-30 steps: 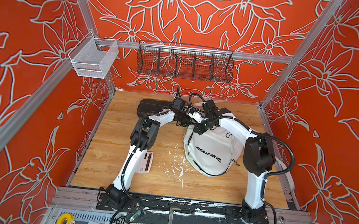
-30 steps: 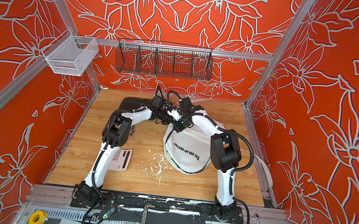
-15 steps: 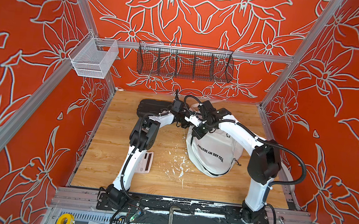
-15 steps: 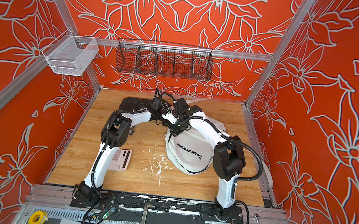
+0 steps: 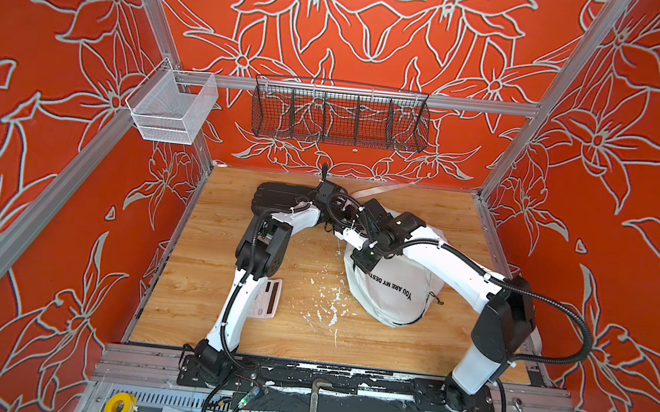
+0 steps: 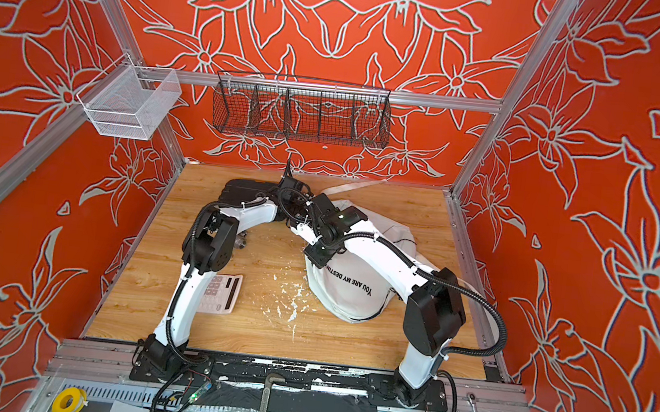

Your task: Pack the student bag

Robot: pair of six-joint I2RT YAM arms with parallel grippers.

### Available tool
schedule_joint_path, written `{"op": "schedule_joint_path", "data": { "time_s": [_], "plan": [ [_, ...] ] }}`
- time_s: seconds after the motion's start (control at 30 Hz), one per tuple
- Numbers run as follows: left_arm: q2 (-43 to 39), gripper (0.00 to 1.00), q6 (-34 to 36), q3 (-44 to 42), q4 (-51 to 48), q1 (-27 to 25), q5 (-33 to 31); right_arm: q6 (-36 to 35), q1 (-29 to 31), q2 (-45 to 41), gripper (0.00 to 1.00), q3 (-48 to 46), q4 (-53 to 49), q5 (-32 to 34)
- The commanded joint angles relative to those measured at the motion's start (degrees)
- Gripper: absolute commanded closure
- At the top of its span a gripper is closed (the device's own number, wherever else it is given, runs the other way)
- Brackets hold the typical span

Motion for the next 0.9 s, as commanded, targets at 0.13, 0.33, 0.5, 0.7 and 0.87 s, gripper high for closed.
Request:
{"op": "schedule_joint_path", "data": {
  "time_s": [0.13, 0.33, 0.5, 0.7, 0.87],
  "plan": [
    [-0.2, 1.0, -2.3, 3.0, 0.1, 3.3, -8.6, 2.1, 3.6, -6.5, 1.0, -3.9, -10.8, -1.1],
    [-1.4, 0.76, -2.1, 1.3, 3.3, 3.3, -5.0, 3.0, 3.6, -8.2, 1.0, -2.9, -9.6, 0.2],
    [-9.9, 0.37, 3.5, -7.5, 5.2, 3.0, -4.9, -0.2, 0.5, -7.8, 1.0, -0.3, -9.5, 1.1],
    [-23.6, 0.29, 9.1, -22.6, 3.9, 2.9, -7.1, -2.4, -3.7, -6.8, 1.0, 4.2, -9.2, -1.2],
    [-35.1, 0.12, 8.3, -34.2, 6.8, 1.4, -10.6, -4.5, -4.3, -4.7, 1.0, 8.2, -11.6, -0.1]
  ]
}}
